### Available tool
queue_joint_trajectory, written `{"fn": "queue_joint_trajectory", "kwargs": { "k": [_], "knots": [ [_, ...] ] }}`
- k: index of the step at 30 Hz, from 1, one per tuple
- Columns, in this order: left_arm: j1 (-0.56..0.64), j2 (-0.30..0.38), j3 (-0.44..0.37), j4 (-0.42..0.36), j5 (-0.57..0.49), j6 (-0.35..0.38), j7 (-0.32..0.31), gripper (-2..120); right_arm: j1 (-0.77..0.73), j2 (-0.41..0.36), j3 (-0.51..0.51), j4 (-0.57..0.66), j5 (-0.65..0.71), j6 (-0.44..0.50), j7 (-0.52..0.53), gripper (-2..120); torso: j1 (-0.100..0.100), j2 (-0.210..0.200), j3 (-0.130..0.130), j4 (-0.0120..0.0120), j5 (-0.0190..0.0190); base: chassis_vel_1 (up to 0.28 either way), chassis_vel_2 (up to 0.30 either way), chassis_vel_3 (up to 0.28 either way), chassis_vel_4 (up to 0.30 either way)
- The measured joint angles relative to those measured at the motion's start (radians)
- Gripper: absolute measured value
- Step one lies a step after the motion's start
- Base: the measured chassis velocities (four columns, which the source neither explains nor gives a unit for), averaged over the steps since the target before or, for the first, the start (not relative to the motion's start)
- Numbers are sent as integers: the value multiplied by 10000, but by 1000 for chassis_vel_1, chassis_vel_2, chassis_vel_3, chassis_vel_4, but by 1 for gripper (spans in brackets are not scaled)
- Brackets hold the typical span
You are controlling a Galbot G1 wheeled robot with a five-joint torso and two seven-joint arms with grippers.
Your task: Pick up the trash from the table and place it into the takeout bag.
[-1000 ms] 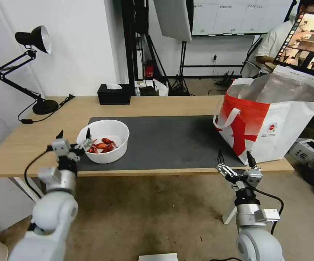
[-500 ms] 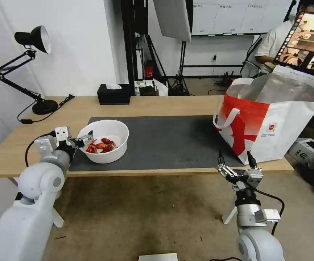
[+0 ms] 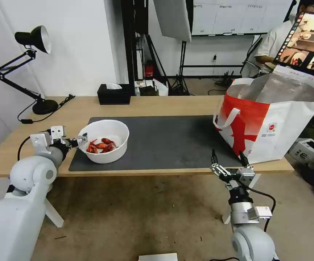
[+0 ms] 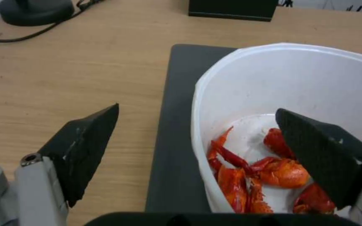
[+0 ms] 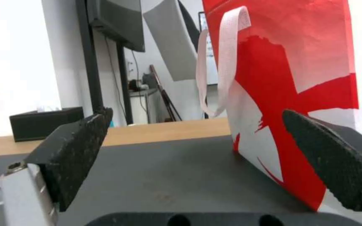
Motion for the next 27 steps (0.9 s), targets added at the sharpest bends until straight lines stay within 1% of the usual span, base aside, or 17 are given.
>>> {"fn": "queue_joint_trajectory", "kwargs": {
  "k": [4, 7, 8, 14, 21, 27],
  "knots": [
    [-235, 34, 222, 282, -17, -23, 2, 100, 20, 11, -4, -41, -14, -3, 6, 100, 0, 0, 0, 0, 0, 0, 0, 0, 0],
    [-557, 76, 471, 662, -123, -40, -6, 100, 13, 49, -25, -69, -44, -4, 9, 100, 0, 0, 0, 0, 1, 0, 0, 0, 0],
    [-557, 76, 471, 662, -123, -40, -6, 100, 13, 49, -25, -69, -44, -4, 9, 100, 0, 0, 0, 0, 1, 0, 0, 0, 0],
    [-1031, 270, 877, 1183, -273, -58, -62, 100, 50, 159, -30, -144, -58, -4, 15, 100, 0, 0, -1, 0, 1, 0, 0, 0, 0],
    [-1266, 263, 1105, 1548, -272, -66, -89, 100, 116, 295, -89, -228, -71, -4, 20, 100, 0, 1, 0, 0, 1, 0, 0, 0, 0],
    [-1313, 215, 1143, 1703, -255, -70, -97, 100, 188, 331, -134, -308, -82, -4, 29, 100, 0, 1, 0, -1, 1, 0, 0, 0, 0]
  ]
}}
